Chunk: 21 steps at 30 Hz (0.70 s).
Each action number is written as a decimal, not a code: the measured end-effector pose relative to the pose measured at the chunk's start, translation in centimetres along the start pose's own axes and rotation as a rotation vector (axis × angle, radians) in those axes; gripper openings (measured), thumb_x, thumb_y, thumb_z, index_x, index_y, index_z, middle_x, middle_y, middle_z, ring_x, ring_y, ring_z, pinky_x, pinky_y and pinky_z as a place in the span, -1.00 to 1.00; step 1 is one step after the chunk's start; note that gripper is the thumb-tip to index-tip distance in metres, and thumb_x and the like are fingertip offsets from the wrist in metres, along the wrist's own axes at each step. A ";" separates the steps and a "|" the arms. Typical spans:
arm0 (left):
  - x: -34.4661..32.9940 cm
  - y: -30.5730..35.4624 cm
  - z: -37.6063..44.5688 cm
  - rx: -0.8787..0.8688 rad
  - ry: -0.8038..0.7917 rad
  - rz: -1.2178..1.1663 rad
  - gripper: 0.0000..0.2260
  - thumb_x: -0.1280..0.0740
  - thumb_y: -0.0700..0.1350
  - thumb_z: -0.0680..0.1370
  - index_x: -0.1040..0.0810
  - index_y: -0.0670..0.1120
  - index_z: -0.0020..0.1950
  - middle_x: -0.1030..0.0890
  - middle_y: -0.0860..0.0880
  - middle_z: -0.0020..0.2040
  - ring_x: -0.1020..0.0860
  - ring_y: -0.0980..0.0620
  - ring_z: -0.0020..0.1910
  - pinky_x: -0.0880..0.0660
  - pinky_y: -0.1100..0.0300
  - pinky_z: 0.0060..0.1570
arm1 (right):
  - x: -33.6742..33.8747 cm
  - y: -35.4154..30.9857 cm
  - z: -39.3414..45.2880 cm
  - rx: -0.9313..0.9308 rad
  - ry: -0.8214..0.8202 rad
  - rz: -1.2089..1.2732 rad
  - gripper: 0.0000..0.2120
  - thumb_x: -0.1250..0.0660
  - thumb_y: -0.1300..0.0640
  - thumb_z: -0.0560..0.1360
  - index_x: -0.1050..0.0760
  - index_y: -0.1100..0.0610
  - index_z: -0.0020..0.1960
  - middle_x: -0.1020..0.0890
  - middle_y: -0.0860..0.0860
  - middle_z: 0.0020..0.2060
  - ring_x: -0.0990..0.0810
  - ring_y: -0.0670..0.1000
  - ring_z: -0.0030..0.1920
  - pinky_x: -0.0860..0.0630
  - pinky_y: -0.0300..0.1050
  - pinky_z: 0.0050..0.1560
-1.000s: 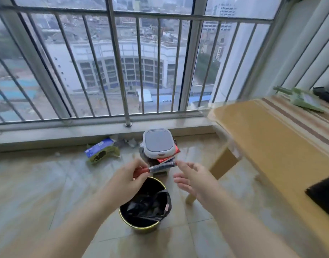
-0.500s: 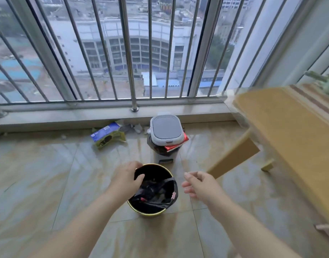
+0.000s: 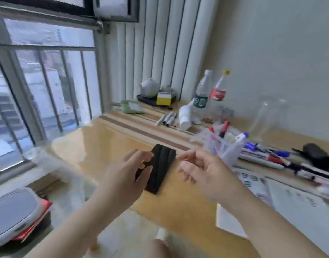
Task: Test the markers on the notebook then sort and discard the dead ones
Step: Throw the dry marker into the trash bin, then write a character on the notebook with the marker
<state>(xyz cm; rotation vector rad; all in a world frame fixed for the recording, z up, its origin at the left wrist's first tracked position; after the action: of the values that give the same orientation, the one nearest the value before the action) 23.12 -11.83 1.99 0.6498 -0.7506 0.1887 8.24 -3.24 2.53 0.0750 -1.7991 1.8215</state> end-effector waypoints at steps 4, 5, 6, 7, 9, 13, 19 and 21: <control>-7.8 10.7 4.3 -0.251 -0.154 -0.106 -0.81 -0.32 -0.13 0.49 -0.50 0.03 0.10 -0.41 0.27 -0.08 -0.43 0.42 -0.23 -0.40 0.40 -0.31 | 15.0 5.8 -4.1 -0.085 0.317 -0.117 -0.88 -0.31 0.19 0.51 -0.52 -0.03 -0.10 -0.64 -0.05 -0.24 -0.59 -0.14 -0.28 -0.49 -0.28 -0.19; -9.6 13.0 5.0 -0.299 -0.180 -0.119 -0.79 -0.36 -0.16 0.47 -0.52 0.01 0.09 -0.41 0.25 -0.09 -0.42 0.44 -0.26 -0.34 0.46 -0.35 | 18.4 7.4 -5.4 -0.109 0.396 -0.165 -0.88 -0.33 0.18 0.50 -0.52 -0.04 -0.12 -0.63 -0.04 -0.23 -0.59 -0.09 -0.25 -0.50 -0.23 -0.15; -11.3 15.2 5.6 -0.332 -0.202 -0.141 -0.78 -0.38 -0.17 0.45 -0.53 -0.01 0.07 -0.41 0.23 -0.11 -0.41 0.44 -0.29 -0.28 0.51 -0.37 | 21.7 9.0 -6.7 -0.144 0.469 -0.221 -0.87 -0.34 0.18 0.49 -0.52 -0.04 -0.14 -0.61 -0.04 -0.22 -0.58 -0.06 -0.22 -0.49 -0.22 -0.15; -12.8 17.3 6.0 -0.354 -0.219 -0.167 -0.80 -0.39 -0.17 0.45 -0.53 -0.01 0.05 -0.41 0.23 -0.12 -0.42 0.39 -0.31 -0.25 0.52 -0.40 | 24.5 10.5 -7.9 -0.185 0.525 -0.278 -0.87 -0.34 0.18 0.49 -0.51 -0.05 -0.15 -0.59 -0.04 -0.21 -0.56 -0.05 -0.21 -0.47 -0.24 -0.17; -15.8 20.6 6.9 -0.391 -0.257 -0.211 -0.84 -0.32 -0.07 0.47 -0.49 0.03 0.03 -0.45 0.23 -0.12 -0.47 0.26 -0.30 -0.37 0.41 -0.44 | 29.0 13.4 -10.1 -0.277 0.590 -0.383 -0.88 -0.32 0.17 0.51 -0.49 -0.05 -0.13 -0.56 -0.10 -0.21 -0.52 -0.10 -0.21 -0.41 -0.31 -0.24; -21.0 24.9 8.2 -0.453 -0.315 -0.222 -0.83 -0.25 -0.02 0.48 -0.45 0.10 0.06 -0.54 0.13 -0.07 -0.48 0.22 -0.31 -0.47 0.27 -0.31 | 35.2 17.8 -12.7 -0.427 0.618 -0.669 -0.88 -0.30 0.18 0.51 -0.51 0.02 0.01 -0.52 -0.10 -0.13 -0.48 -0.14 -0.19 -0.38 -0.29 -0.18; -25.9 26.7 9.2 -0.420 -0.426 -0.204 -0.77 -0.22 -0.02 0.55 -0.42 0.08 0.21 -0.38 0.24 0.01 -0.41 0.28 -0.21 -0.30 0.52 -0.24 | 37.5 22.0 -12.4 -0.457 0.441 -0.956 -0.77 -0.27 0.13 0.52 -0.50 0.07 0.18 -0.50 -0.05 0.13 -0.46 -0.03 0.13 -0.42 -0.18 0.09; -26.9 26.7 9.3 -0.410 -0.455 -0.195 -0.77 -0.22 -0.01 0.56 -0.40 0.11 0.22 -0.36 0.25 0.00 -0.41 0.29 -0.19 -0.29 0.54 -0.27 | 37.4 22.3 -11.9 -0.441 0.388 -1.008 -0.77 -0.26 0.10 0.53 -0.47 0.06 0.18 -0.47 -0.05 0.13 -0.43 -0.02 0.16 -0.41 -0.15 0.12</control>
<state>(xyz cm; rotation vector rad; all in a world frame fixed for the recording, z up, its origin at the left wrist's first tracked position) -11.87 5.38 1.45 0.3696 -1.1183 -0.2984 -28.42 22.56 -2.82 0.3560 -1.4247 0.6649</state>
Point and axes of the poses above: each hand's wrist, its own z-axis towards the middle knuckle, its own x-axis out of the back of the hand, y = z × x, the point moved 7 cm from there along z, towards the middle knuckle
